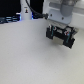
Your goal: Open the kcup holder, insert the kcup into the holder, and close the kcup holder
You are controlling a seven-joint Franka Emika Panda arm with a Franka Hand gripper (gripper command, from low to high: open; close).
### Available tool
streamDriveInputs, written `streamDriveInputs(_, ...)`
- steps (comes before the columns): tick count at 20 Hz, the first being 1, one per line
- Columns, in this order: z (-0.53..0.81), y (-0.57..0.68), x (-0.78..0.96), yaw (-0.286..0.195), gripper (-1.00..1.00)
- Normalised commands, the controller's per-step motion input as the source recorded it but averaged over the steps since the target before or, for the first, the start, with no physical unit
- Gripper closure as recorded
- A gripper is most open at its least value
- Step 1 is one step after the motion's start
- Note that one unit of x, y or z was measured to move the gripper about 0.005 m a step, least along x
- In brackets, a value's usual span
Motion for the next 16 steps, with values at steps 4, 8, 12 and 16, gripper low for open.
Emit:
streamDriveInputs(4,-0.24,0.16,-0.03,0.193,-1.00)
streamDriveInputs(8,-0.21,0.26,-0.06,0.231,-1.00)
streamDriveInputs(12,-0.10,0.31,-0.19,0.212,-1.00)
streamDriveInputs(16,-0.02,0.39,-0.28,0.164,-1.00)
